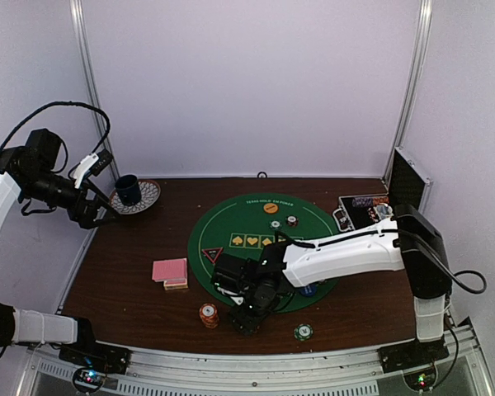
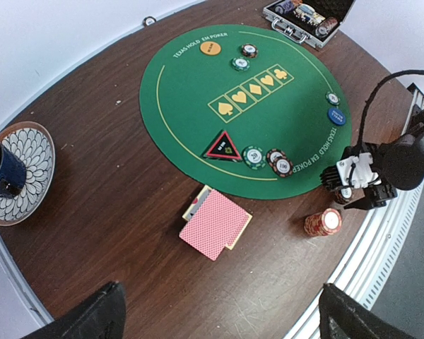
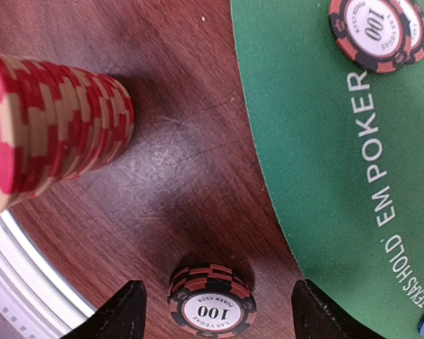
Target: Distribute texas hold em gaming equipment
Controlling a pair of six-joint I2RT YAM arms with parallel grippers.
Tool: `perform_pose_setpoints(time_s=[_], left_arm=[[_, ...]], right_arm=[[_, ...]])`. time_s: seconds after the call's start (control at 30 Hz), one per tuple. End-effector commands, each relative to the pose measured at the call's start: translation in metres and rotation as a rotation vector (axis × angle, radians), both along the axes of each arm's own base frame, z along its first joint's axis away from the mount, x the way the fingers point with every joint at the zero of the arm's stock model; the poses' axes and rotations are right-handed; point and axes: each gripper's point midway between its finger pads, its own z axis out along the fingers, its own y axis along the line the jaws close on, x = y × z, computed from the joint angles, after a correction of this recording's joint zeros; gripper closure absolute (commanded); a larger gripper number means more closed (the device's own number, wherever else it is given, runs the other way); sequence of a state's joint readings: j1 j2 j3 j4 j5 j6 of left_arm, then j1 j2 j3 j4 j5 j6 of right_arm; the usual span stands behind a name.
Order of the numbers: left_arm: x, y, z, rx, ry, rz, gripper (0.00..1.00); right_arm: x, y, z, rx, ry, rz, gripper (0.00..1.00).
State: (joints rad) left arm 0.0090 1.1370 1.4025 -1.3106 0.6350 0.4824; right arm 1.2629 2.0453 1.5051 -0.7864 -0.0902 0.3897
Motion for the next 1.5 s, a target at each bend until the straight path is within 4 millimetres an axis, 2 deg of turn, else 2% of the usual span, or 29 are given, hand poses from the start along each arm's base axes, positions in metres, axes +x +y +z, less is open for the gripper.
perform_pose_setpoints(time_s=[0.0,0.3,0.5,0.73,0.83,0.97,1.47], left_arm=[[0.001,-0.003,0.005,-0.005,-0.027,-0.022,0.02],[0.0,-0.003,0.006,-0.003,-0.032,-0.021,0.02],[-0.001,-0.003,0.006,-0.002,-0.033,-0.02,0.02],[0.0,-0.003,0.007,-0.002,-0.035,-0.02,0.02],[0.0,-0.003,0.008,-0.002,-0.037,-0.02,0.02],[0.0,-0.003,0.008,-0.005,-0.038,-0.02,0.02],[-0.001,-0.004,0.008,-0.012,-0.036,-0.022,0.03]], right_arm=[[-0.002,-0.003,-0.011,-0.018,0.011,0.007,0.29],[-0.004,-0.003,-0.015,-0.025,0.021,0.01,0.4],[-0.005,-0.007,-0.021,-0.043,0.028,0.014,0.42],[-0.005,-0.008,-0.016,-0.045,0.024,0.015,0.5],[-0.004,-0.007,-0.009,-0.036,0.017,0.015,0.56],[-0.001,-0.005,0.005,-0.023,0.0,0.02,0.58],[-0.003,-0.007,0.039,0.013,-0.004,0.031,0.57]])
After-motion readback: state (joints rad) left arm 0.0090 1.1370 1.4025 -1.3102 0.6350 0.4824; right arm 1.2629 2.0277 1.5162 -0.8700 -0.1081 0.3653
